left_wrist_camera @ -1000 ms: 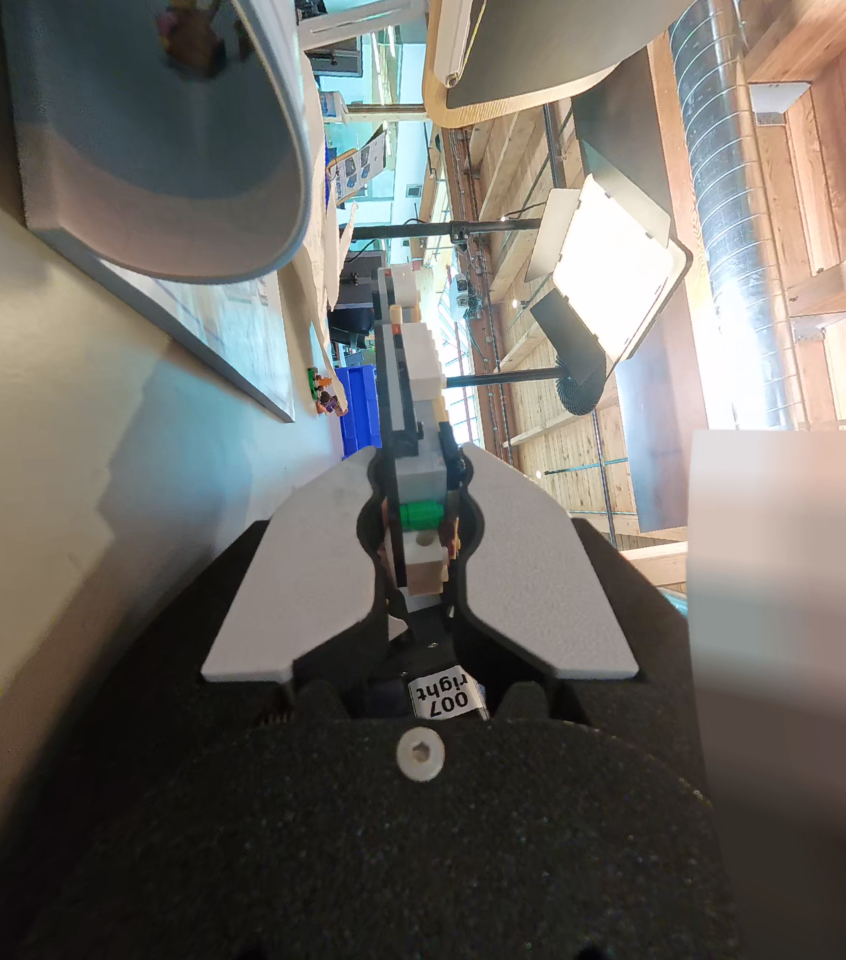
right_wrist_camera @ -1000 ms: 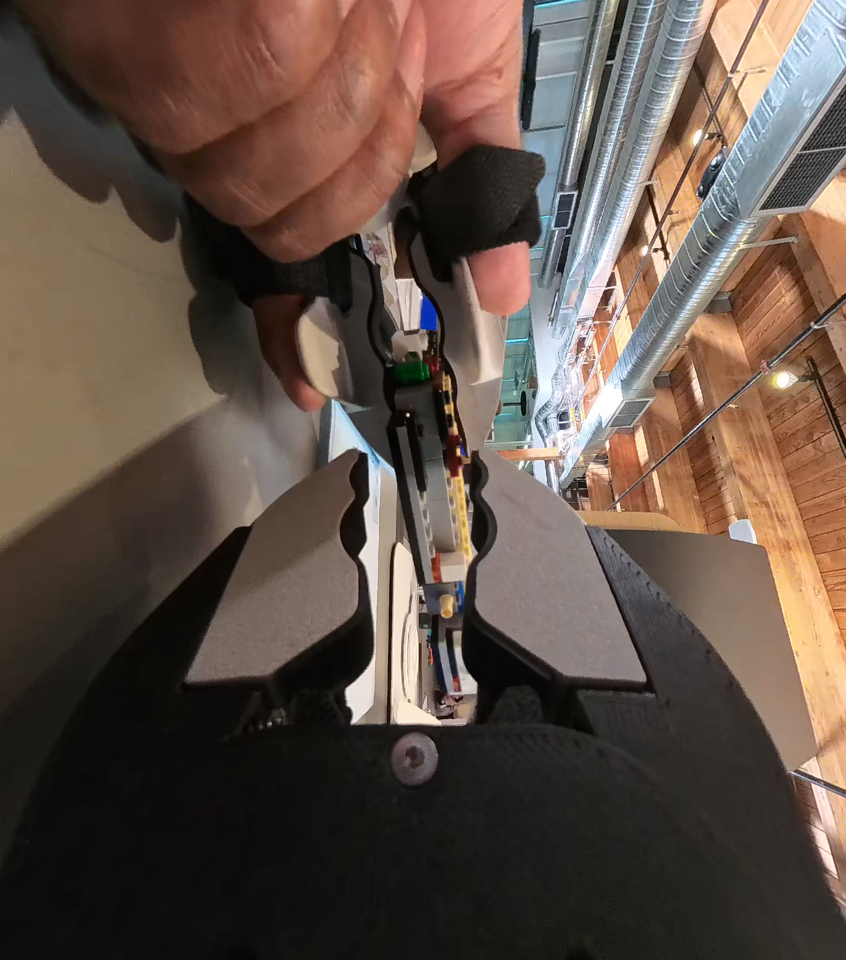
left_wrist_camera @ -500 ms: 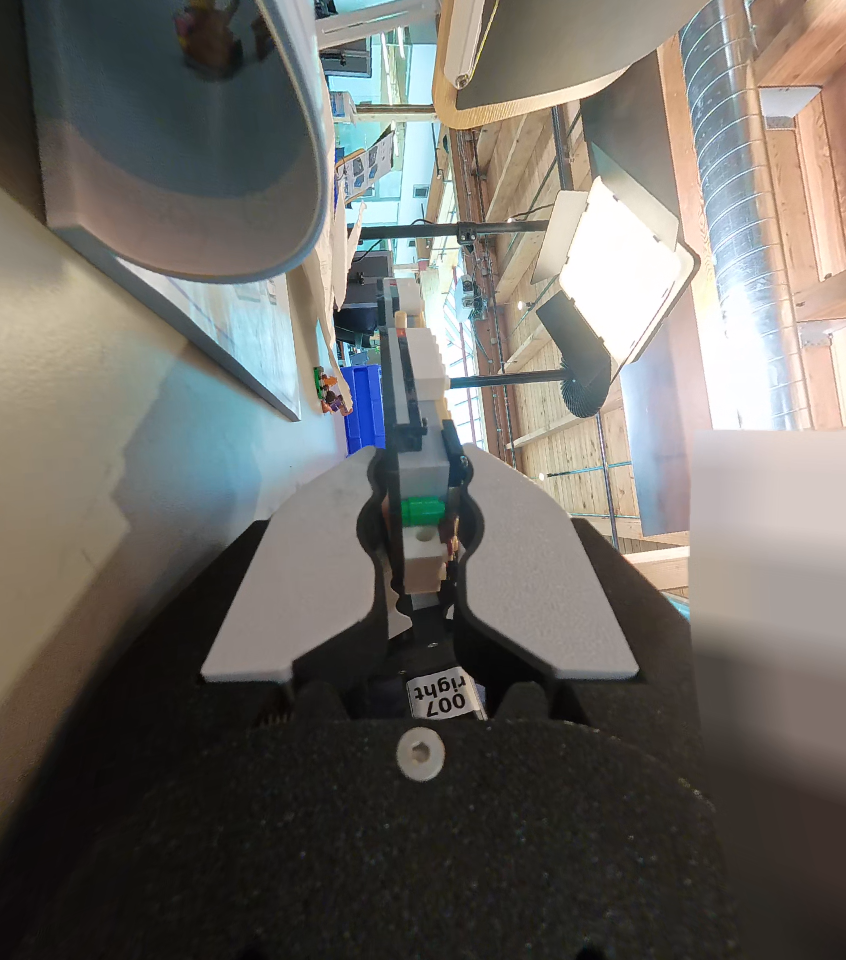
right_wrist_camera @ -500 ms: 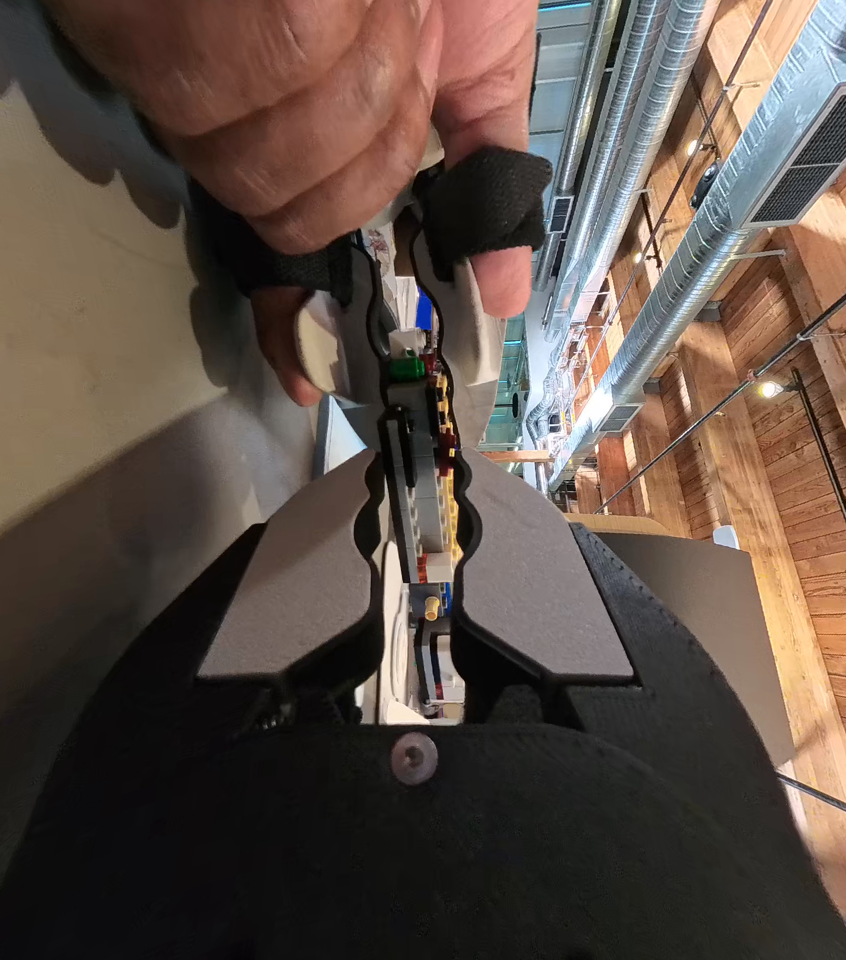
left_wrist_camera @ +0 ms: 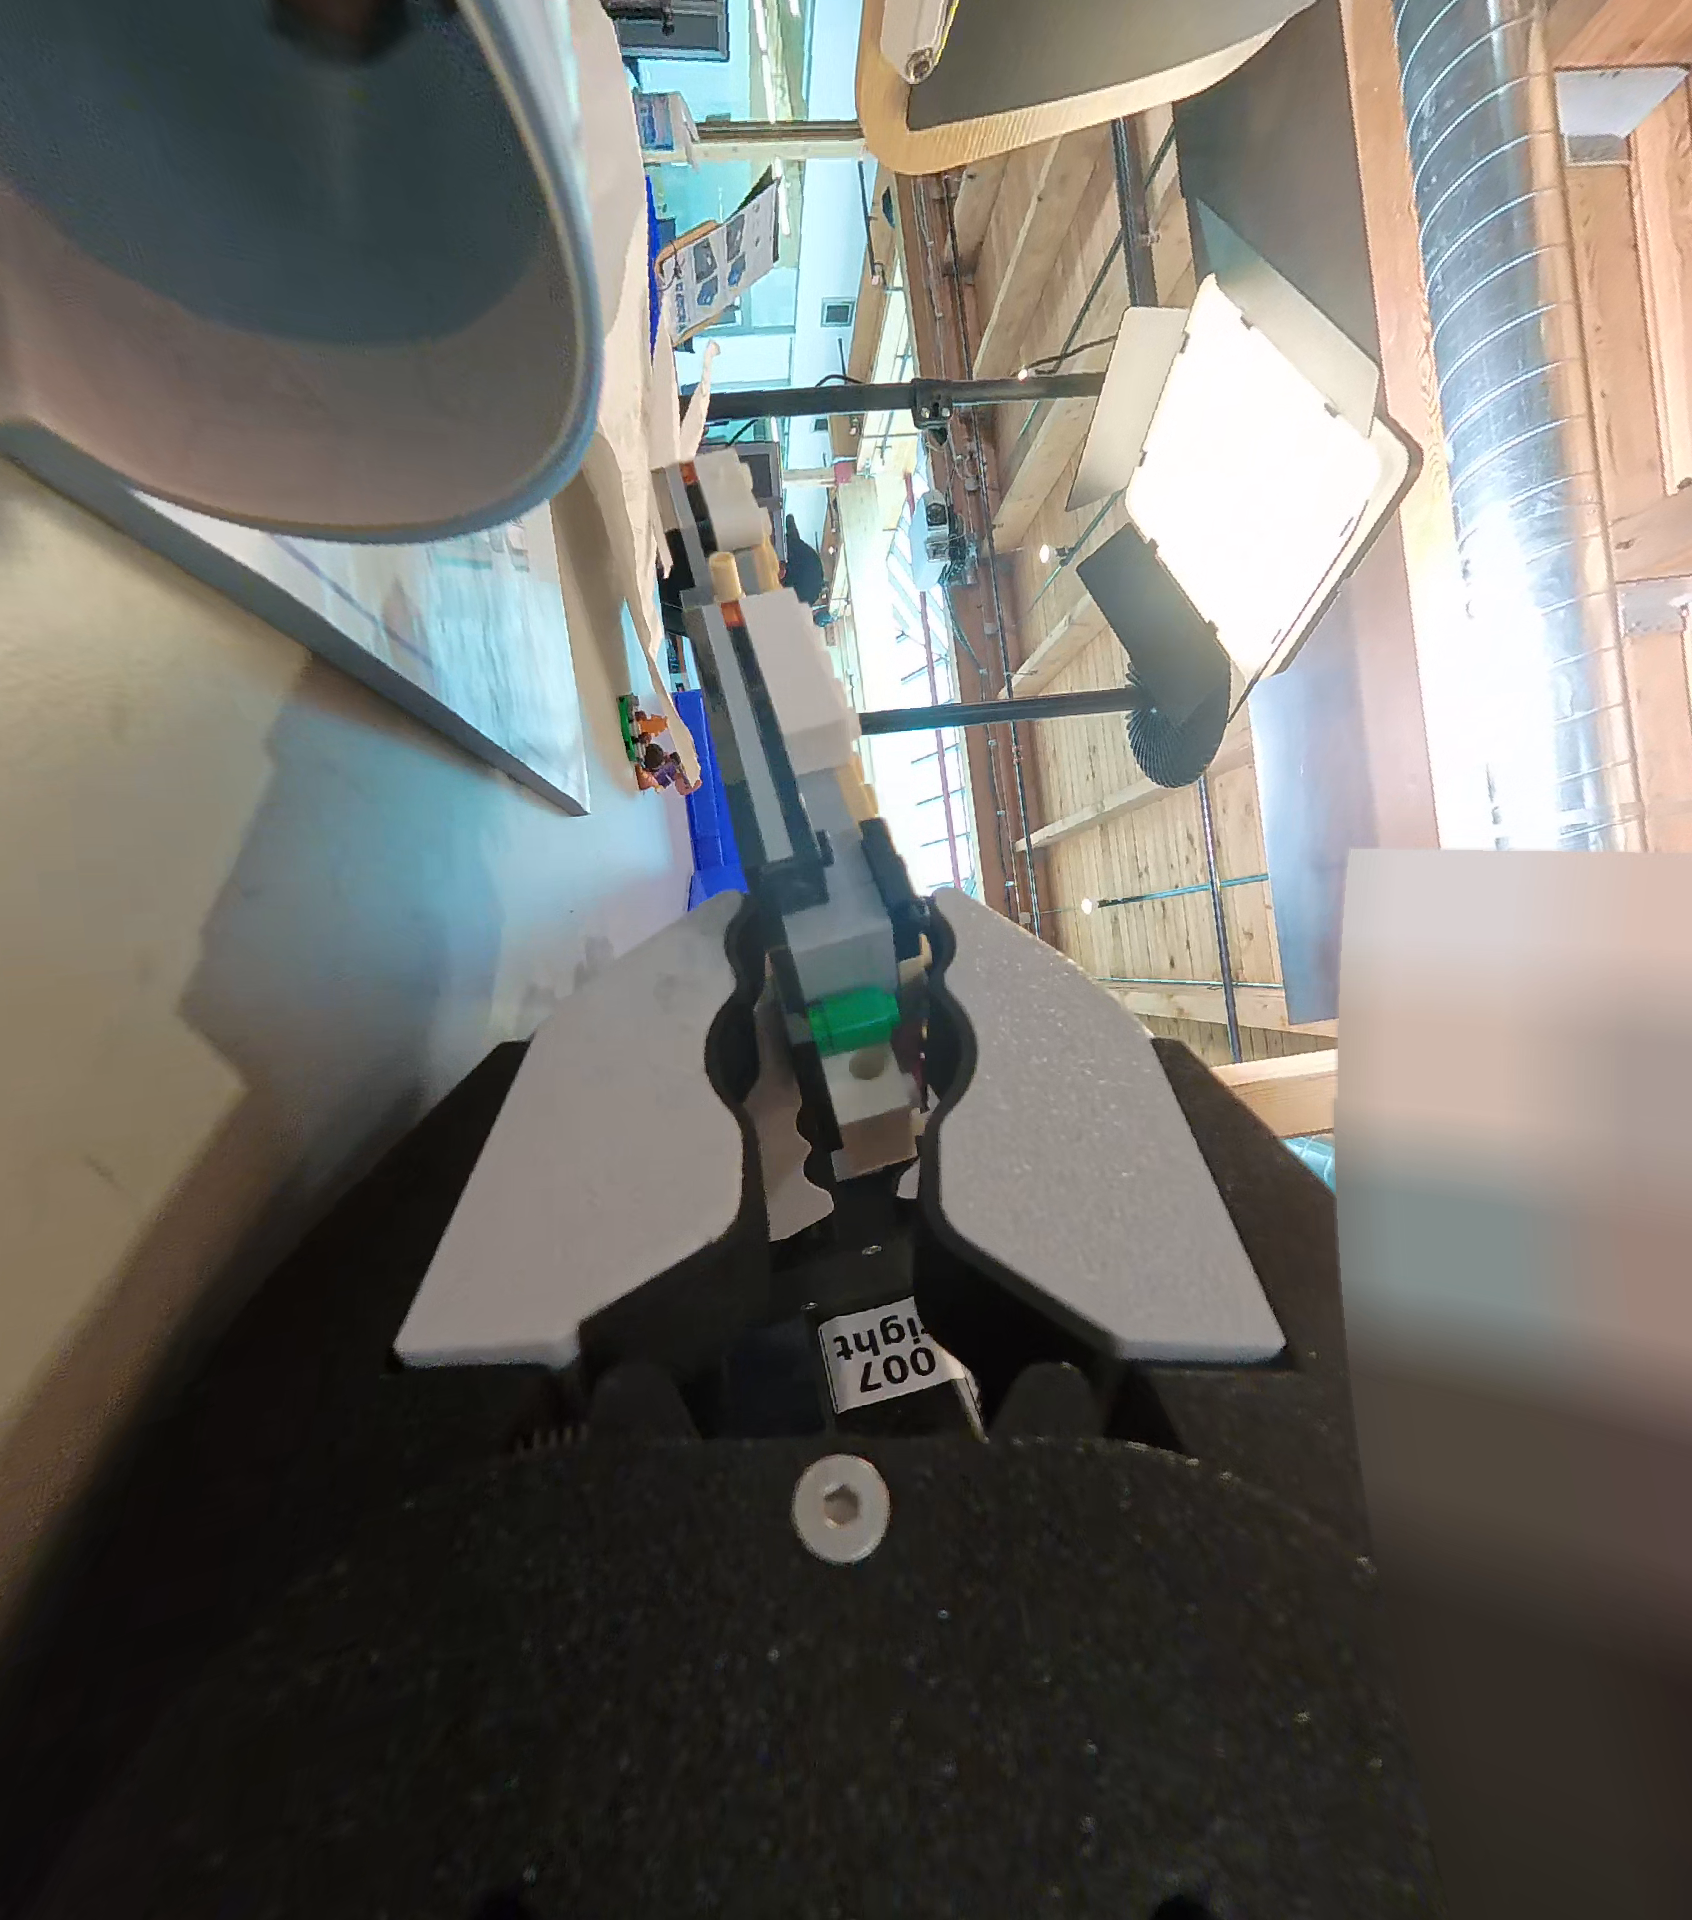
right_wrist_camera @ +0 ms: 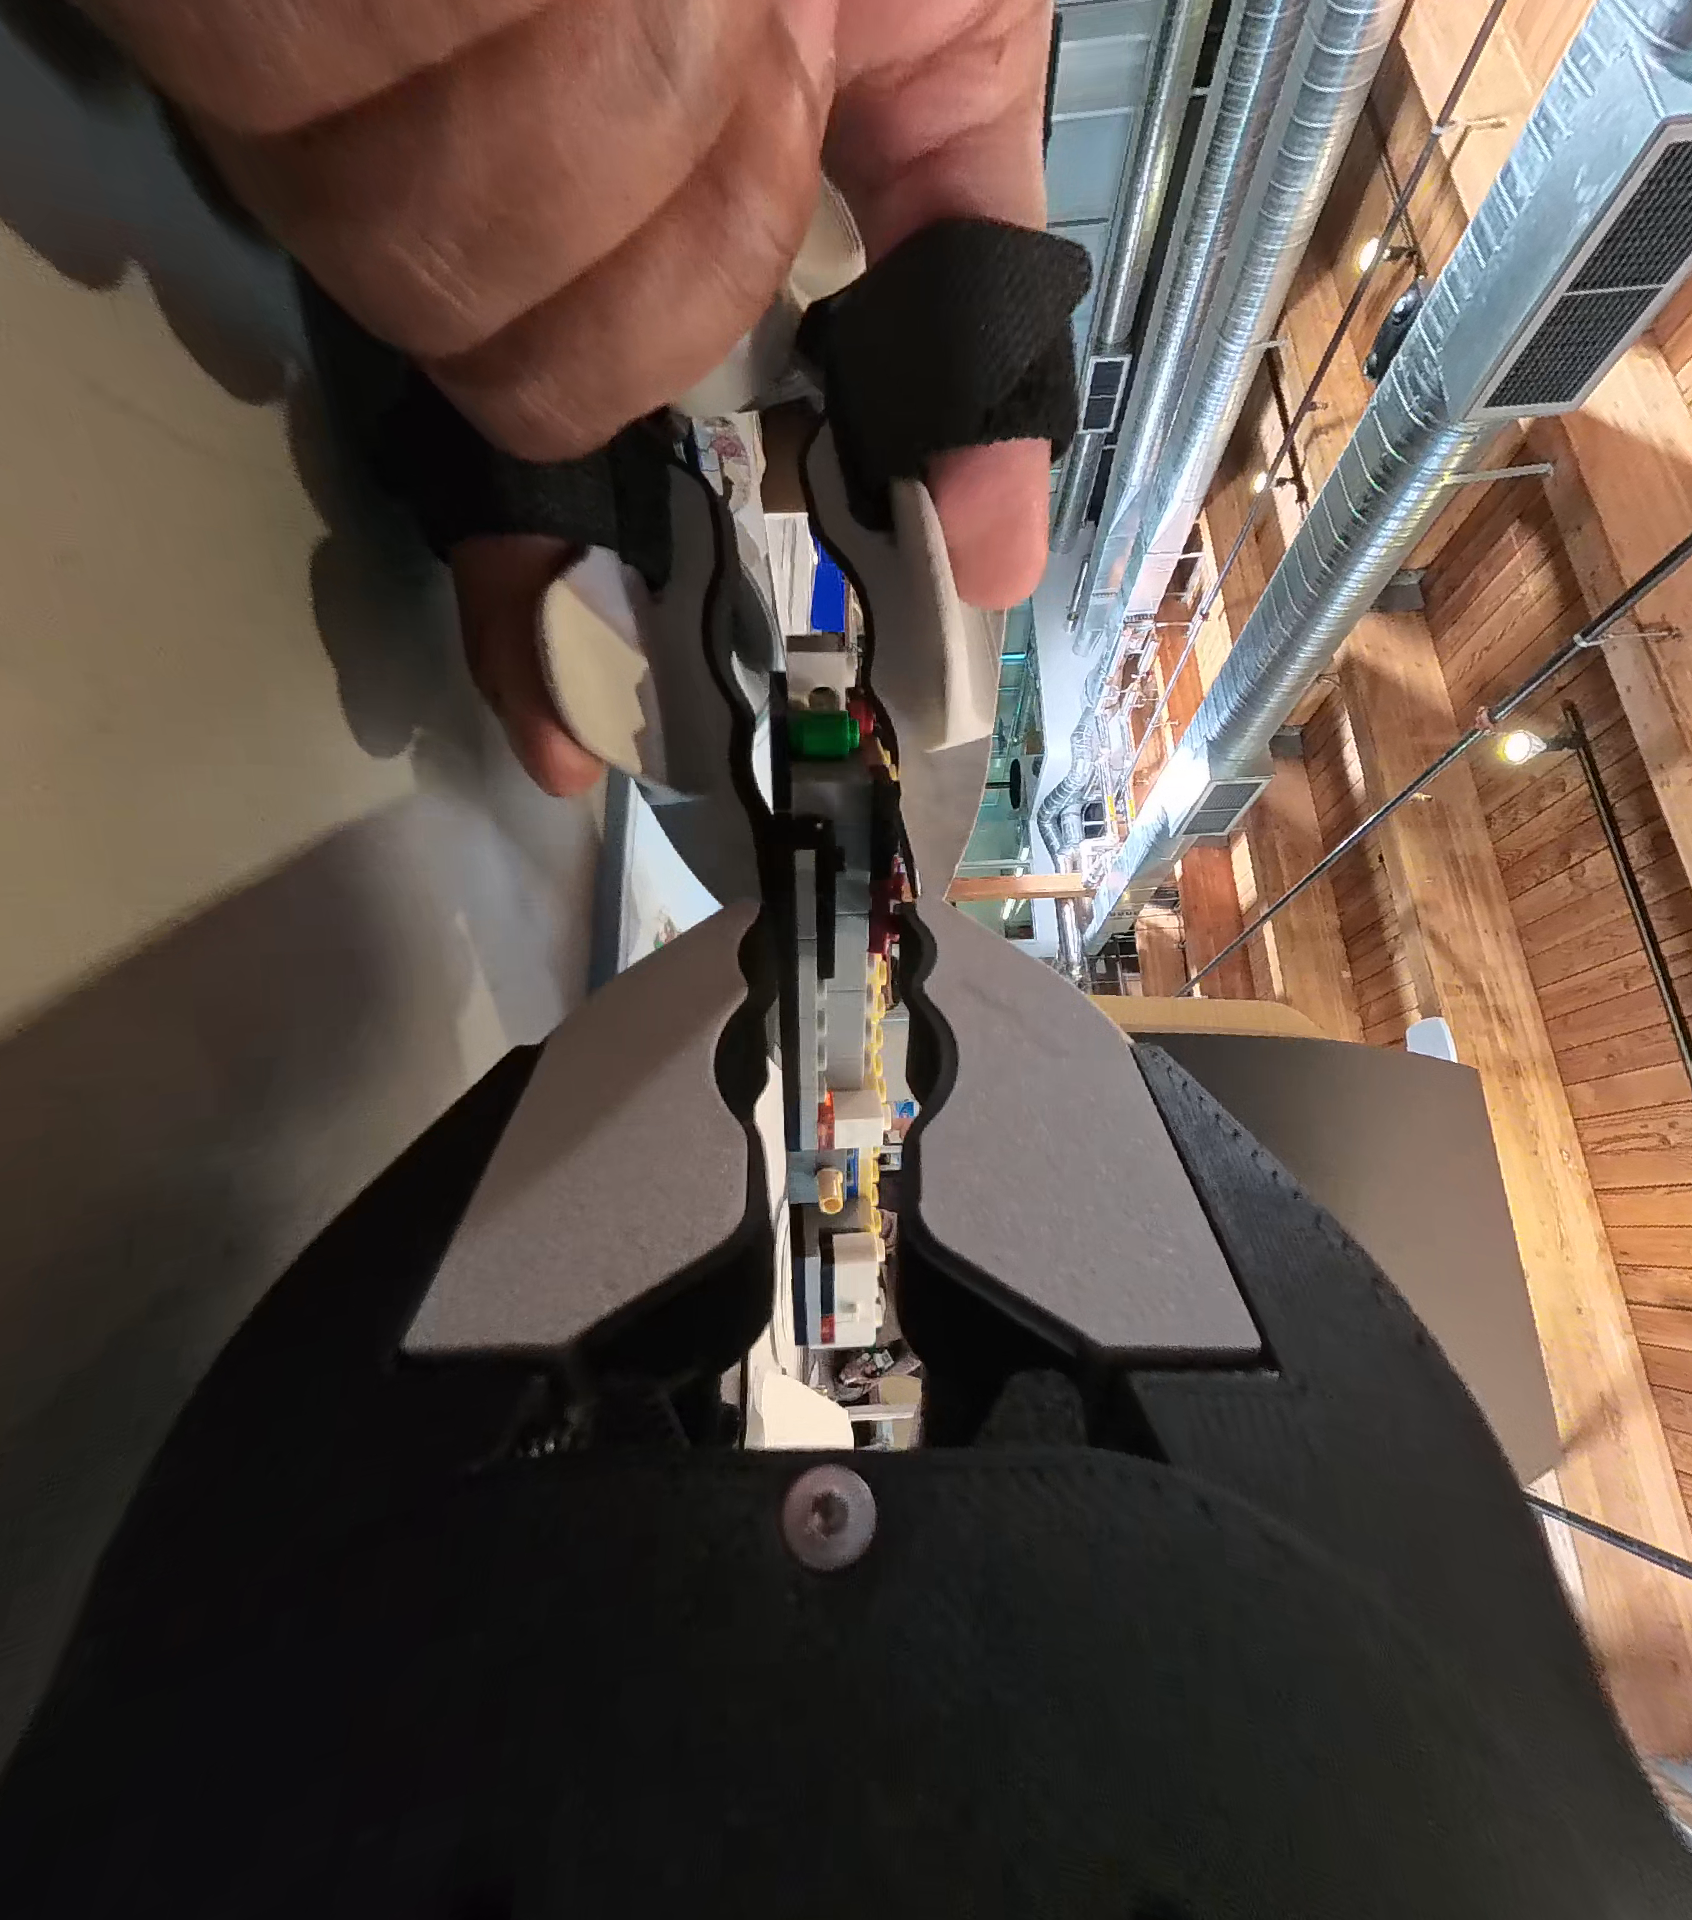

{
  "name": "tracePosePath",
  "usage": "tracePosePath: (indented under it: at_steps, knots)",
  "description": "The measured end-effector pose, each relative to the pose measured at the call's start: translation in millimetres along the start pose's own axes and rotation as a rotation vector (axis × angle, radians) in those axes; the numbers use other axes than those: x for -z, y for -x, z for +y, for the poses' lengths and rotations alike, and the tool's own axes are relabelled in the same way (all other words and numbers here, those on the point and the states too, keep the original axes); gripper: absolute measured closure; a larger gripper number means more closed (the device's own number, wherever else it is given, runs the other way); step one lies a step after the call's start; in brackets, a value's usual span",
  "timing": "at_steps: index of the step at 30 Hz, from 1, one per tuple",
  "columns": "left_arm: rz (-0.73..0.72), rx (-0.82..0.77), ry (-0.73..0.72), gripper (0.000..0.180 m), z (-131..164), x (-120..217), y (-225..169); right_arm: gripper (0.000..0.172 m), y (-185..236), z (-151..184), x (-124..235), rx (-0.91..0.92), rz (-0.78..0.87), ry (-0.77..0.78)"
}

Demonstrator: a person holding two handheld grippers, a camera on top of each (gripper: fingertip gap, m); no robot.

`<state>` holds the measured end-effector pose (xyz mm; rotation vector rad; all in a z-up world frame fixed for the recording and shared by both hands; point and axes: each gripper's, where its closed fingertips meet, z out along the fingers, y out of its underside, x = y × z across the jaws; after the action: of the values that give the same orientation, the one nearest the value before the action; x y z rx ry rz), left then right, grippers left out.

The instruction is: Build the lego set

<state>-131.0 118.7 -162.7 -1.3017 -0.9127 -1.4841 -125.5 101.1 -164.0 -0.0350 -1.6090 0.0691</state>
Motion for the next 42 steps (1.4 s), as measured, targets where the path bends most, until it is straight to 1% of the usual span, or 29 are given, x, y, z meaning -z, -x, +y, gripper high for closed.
tracePosePath:
  at_steps: [10,18,29,32,35,37,42]
  knots:
    - [-0.006,-0.025,0.025,0.154,3.4,-0.9,-1.0,0.149,-0.3,-1.0,1.5,-0.018,-0.015,-0.014]
    - [0.014,-0.009,0.028,0.154,4.7,-1.5,-3.1,0.149,-2.2,-1.4,2.8,-0.003,-0.020,-0.020]
    - [0.022,-0.004,0.029,0.155,5.5,-1.8,-4.5,0.150,-3.6,-1.8,3.5,0.120,-0.035,-0.014]
    - [0.023,-0.012,0.019,0.155,4.3,-1.6,-4.8,0.149,-3.8,-1.1,2.6,0.059,-0.028,-0.005]
    - [0.019,-0.019,0.010,0.155,2.4,-0.8,-4.0,0.149,-2.5,-1.2,0.9,0.035,-0.008,0.001]
    - [0.029,-0.008,0.004,0.155,1.6,-0.5,-4.7,0.141,0.6,-2.0,0.4,0.011,-0.021,-0.005]
    - [0.022,-0.015,0.010,0.155,3.0,-0.9,-4.1,0.137,3.1,-6.4,2.9,-0.007,-0.045,-0.042]
